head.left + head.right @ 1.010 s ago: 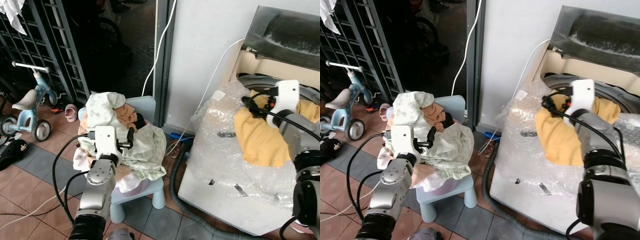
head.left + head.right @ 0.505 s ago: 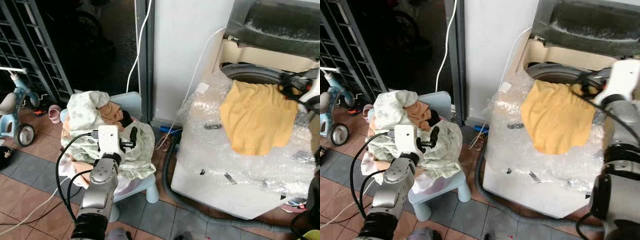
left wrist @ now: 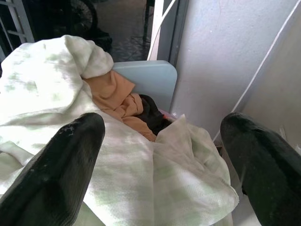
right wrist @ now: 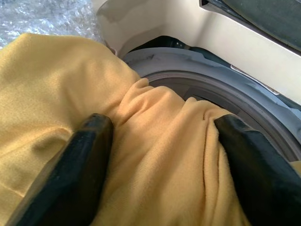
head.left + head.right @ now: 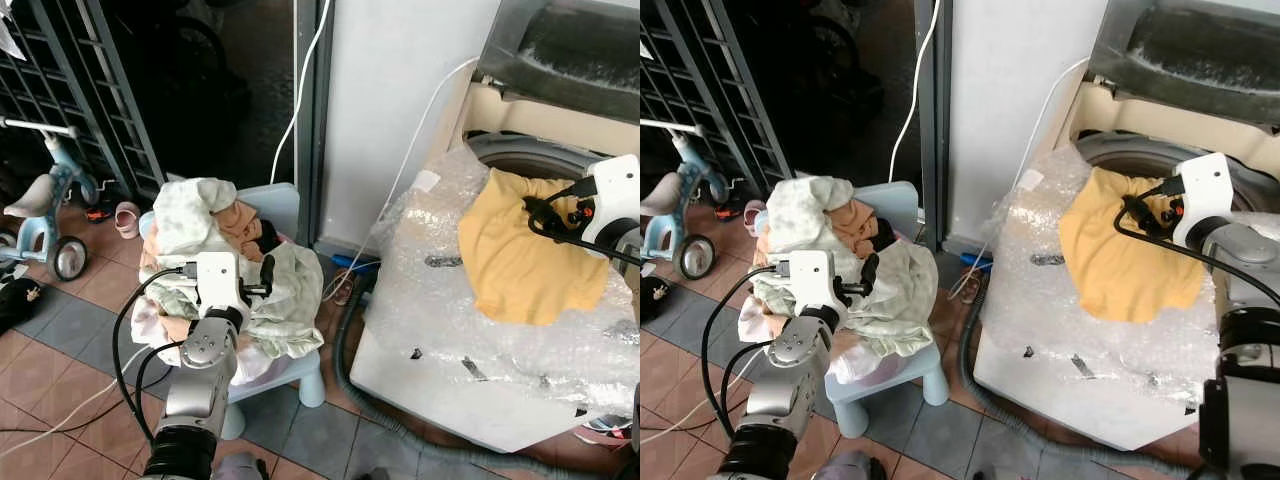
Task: Clothes washing
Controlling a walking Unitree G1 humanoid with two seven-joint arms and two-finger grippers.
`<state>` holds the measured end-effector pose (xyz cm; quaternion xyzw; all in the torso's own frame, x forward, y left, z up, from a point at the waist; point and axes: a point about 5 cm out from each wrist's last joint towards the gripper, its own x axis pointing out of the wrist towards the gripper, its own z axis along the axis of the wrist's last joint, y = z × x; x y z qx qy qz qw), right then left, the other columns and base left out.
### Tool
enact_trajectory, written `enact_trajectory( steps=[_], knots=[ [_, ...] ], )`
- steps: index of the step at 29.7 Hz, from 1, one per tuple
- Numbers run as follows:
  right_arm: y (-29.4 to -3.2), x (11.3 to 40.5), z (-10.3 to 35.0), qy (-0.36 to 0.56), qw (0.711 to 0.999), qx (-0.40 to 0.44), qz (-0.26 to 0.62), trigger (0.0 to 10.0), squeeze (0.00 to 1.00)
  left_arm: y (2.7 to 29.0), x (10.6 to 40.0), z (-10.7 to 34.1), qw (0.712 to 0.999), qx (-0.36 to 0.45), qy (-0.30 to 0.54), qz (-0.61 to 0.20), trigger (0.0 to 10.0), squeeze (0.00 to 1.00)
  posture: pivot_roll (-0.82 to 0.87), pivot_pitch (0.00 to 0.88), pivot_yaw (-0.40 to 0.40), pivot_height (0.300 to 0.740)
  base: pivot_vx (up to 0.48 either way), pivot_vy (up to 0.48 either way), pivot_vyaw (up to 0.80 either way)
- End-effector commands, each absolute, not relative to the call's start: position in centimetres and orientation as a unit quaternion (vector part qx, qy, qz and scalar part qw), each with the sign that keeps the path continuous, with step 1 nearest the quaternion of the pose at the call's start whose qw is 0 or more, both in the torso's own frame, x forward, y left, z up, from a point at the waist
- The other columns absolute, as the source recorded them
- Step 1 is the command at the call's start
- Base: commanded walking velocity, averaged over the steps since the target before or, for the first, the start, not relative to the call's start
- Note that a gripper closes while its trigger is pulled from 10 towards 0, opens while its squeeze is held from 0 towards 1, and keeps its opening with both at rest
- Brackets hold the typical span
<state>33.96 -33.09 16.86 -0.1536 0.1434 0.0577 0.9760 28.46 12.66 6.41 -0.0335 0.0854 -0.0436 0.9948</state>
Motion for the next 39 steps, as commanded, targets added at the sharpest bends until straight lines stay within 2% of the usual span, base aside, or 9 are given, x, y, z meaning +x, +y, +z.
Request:
enact_trajectory(
  steps=[1, 19, 28, 30, 31, 35, 37, 38, 39],
  knots=[
    [-33.2, 33.1, 13.7, 0.23, 0.959, -0.158, 0.055, 0.0, 0.0, 12.6, 28.6, 6.5, 0.995, -0.03, 0.084, -0.043, 10.0, 0.0, -0.06, 0.0, -0.015, 0.74, 0.0, 0.0, 0.0],
    [-31.5, 35.9, 16.7, 0.23, 0.97, -0.067, 0.048, 0.0, 0.0, 13.0, 28.4, 6.1, 0.995, -0.03, 0.095, -0.029, 10.0, 0.0, -0.04, 0.0, -0.032, 0.74, 0.0, 0.0, 0.0],
    [-31.2, 38.5, 24.1, 0.03, 0.996, -0.065, -0.05, 0.0, 0.0, 13.0, 28.5, 6.1, 0.995, -0.026, 0.096, -0.029, 10.0, 0.0, -0.03, 0.0, -0.032, 0.74, 0.0, 0.0, 0.0],
    [-31.1, 38.7, 26.3, -0.021, 0.995, -0.079, -0.065, 0.0, 0.0, 13.0, 28.5, 6.2, 0.995, -0.026, 0.095, -0.027, 10.0, 0.0, -0.03, 0.0, -0.032, 0.74, 0.0, 0.0, 0.0],
    [-31.0, 38.7, 29.5, -0.1, 0.987, -0.098, -0.083, 0.0, 0.0, 13.1, 28.5, 6.2, 0.995, -0.025, 0.094, -0.023, 10.0, 0.0, -0.03, 0.0, -0.031, 0.74, 0.0, 0.0, 0.0],
    [-30.6, 38.6, 31.9, -0.15, 0.974, -0.14, -0.097, 0.0, 0.0, 13.2, 28.5, 6.2, 0.995, -0.025, 0.094, -0.022, 10.0, 0.0, -0.03, 0.0, -0.031, 0.74, 0.0, 0.0, 0.0],
    [-30.2, 38.8, 31.8, -0.15, 0.971, -0.164, -0.082, 4.9, 0.0, 13.2, 28.5, 6.2, 0.995, -0.025, 0.094, -0.021, 10.0, 0.0, -0.03, 0.0, -0.035, 0.74, 0.0, 0.0, 0.0],
    [-29.7, 38.9, 30.5, -0.129, 0.974, -0.179, -0.042, 10.0, 0.0, 13.1, 28.5, 6.2, 0.995, -0.024, 0.093, -0.02, 10.0, 0.0, -0.03, 0.0, -0.04, 0.74, 0.0, 0.0, 0.0],
    [-29.6, 38.9, 29.9, -0.12, 0.975, -0.184, -0.023, 10.0, 0.0, 13.1, 28.5, 6.2, 0.995, -0.025, 0.093, -0.019, 10.0, 0.0, -0.03, 0.0, -0.04, 0.74, 0.0, 0.0, 0.0]
  ],
)
